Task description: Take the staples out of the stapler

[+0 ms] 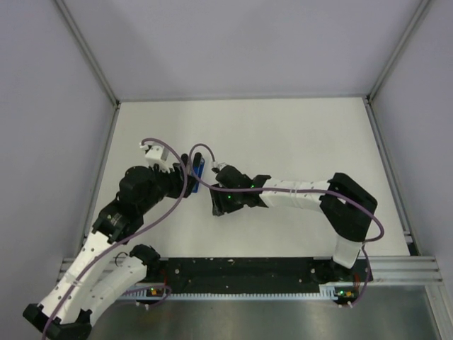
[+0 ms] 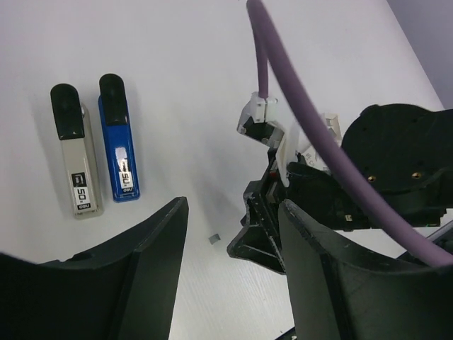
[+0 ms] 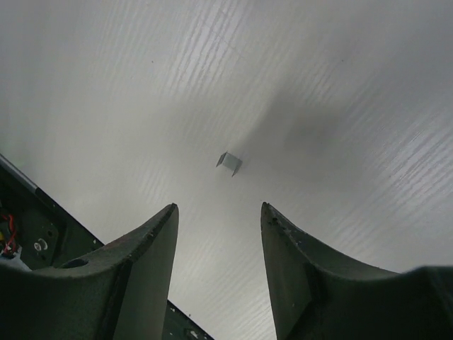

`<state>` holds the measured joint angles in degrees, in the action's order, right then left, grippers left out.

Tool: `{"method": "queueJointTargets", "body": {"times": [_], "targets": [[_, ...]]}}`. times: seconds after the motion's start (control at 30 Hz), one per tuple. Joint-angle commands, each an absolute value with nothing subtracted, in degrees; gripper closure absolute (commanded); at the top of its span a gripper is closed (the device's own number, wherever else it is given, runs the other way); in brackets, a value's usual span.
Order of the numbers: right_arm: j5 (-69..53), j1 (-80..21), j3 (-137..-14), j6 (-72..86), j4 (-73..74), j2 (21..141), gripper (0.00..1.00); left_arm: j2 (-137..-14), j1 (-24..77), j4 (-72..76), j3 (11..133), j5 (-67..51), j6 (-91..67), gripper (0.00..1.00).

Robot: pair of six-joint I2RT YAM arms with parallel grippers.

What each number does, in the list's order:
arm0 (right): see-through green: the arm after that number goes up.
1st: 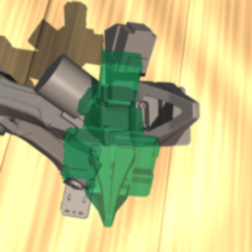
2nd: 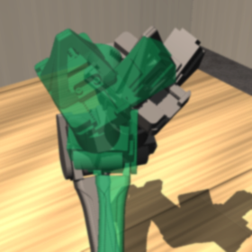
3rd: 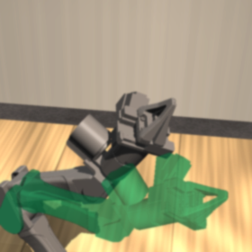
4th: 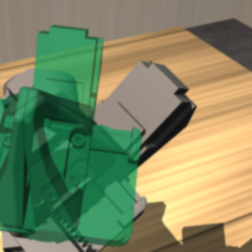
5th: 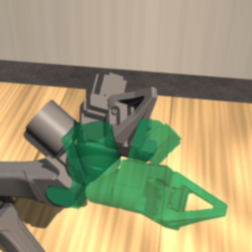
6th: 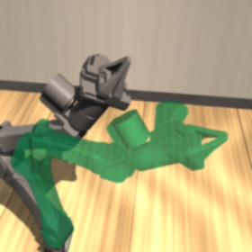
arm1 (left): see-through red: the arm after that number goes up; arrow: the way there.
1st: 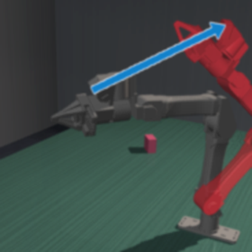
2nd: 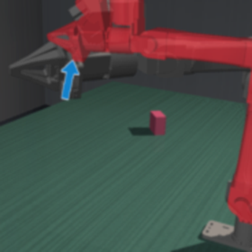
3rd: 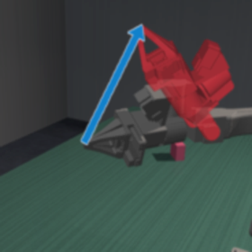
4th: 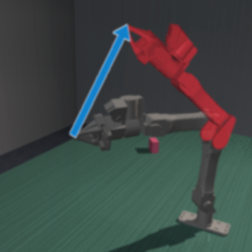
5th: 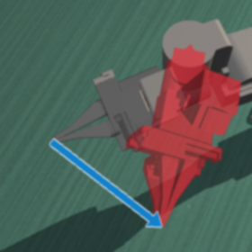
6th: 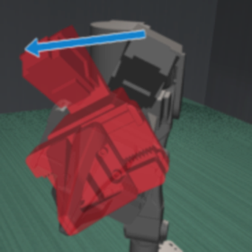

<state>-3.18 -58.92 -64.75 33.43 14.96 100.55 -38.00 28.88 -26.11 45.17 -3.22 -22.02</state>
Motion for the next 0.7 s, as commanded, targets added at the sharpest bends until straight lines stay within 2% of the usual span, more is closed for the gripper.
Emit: {"method": "queueJointTargets", "body": {"times": [0.0, 0.17, 0.67], "targets": [[-0.3, -60.6, -68.2, 40.9, 14.7, 103.5, 0.49, -35.5, 29.1, -27.0, 45.3, -1.6, -22.5, 0.41], [6.6, -62.4, -71.1, 44.4, 17.3, 106.7, 0.49, -34.0, 29.1, -27.8, 45.4, -1.9, -22.2, 0.41], [11.5, -64.9, -77.7, 46.5, 23.4, 112.9, 0.52, -30.9, 29.1, -28.7, 45.0, -2.9, -21.0, 0.41]]}}
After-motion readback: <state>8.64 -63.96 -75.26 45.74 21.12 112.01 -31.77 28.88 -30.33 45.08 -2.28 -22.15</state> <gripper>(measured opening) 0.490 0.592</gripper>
